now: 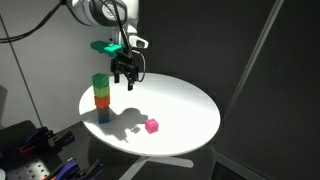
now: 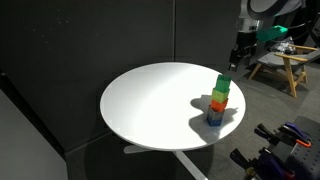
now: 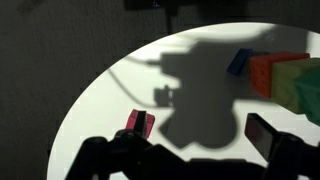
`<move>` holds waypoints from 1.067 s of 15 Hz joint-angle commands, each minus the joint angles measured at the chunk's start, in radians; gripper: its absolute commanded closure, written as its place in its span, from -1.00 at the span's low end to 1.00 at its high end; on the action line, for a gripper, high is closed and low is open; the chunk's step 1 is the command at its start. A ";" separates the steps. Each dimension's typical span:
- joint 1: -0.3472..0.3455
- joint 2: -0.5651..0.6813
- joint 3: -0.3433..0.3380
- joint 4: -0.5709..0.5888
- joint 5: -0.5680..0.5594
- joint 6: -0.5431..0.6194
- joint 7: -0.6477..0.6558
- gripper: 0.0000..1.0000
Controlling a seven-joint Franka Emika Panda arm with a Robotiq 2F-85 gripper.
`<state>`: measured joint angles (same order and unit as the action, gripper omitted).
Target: Lift the pink building block and put it on the table
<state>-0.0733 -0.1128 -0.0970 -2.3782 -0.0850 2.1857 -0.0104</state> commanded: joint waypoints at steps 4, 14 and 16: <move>-0.005 -0.129 -0.008 -0.052 0.030 -0.045 -0.085 -1.00; -0.005 -0.144 -0.010 -0.041 0.030 -0.083 -0.105 -1.00; -0.005 -0.144 -0.010 -0.042 0.030 -0.083 -0.107 -1.00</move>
<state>-0.0753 -0.2572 -0.1107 -2.4213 -0.0560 2.1042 -0.1166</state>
